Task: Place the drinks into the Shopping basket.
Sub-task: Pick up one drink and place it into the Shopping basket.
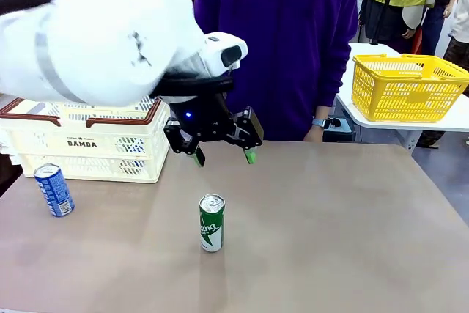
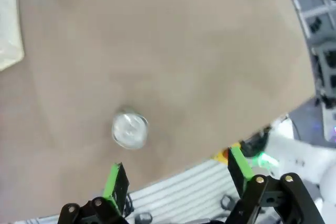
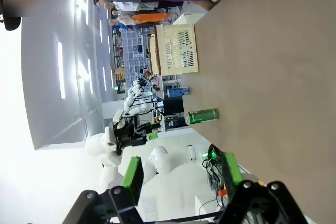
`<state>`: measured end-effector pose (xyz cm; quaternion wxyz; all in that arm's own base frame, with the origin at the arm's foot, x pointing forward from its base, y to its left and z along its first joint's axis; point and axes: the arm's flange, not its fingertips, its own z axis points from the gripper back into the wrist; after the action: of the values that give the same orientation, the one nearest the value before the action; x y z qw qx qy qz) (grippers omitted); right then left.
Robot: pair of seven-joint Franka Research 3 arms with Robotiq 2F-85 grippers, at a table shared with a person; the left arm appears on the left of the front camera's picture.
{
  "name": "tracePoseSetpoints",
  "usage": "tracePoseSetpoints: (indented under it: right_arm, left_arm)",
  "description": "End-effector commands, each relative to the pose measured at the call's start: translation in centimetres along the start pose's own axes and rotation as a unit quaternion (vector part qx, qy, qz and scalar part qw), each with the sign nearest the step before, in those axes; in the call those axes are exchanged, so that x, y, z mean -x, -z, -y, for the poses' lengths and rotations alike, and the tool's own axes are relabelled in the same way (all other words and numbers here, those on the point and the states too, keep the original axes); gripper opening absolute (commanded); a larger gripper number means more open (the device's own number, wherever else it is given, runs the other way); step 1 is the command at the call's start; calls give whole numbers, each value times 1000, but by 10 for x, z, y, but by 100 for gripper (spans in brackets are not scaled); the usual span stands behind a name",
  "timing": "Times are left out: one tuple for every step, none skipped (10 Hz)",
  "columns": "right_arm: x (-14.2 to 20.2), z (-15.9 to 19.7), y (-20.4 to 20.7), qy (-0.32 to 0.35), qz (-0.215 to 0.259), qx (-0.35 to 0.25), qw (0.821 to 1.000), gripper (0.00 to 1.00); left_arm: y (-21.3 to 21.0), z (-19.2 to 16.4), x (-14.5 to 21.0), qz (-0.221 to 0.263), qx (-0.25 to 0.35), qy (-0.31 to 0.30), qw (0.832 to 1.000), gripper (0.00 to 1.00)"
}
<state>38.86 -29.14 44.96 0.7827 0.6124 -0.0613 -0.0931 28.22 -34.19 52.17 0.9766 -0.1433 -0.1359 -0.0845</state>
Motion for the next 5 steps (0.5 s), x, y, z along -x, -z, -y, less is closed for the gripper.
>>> tracePoseSetpoints:
  right_arm:
    - [2, 0, 0, -11, 1, 5, 1000, 80]
    - [2, 0, 0, -11, 1, 5, 1000, 80]
    - [2, 0, 0, -11, 1, 5, 1000, 80]
    - [2, 0, 0, -11, 1, 5, 1000, 80]
    - [2, 0, 0, -11, 1, 5, 1000, 80]
  left_arm:
    - [-32, -17, -7, -97, 92, 129, 983, 100]
    - [0, 0, 0, 0, 0, 0, 1000, 100]
    - [0, 0, 0, 0, 0, 0, 1000, 100]
    - [0, 0, 0, 0, 0, 0, 1000, 100]
    - [1, -3, -9, -21, 20, 24, 999, 100]
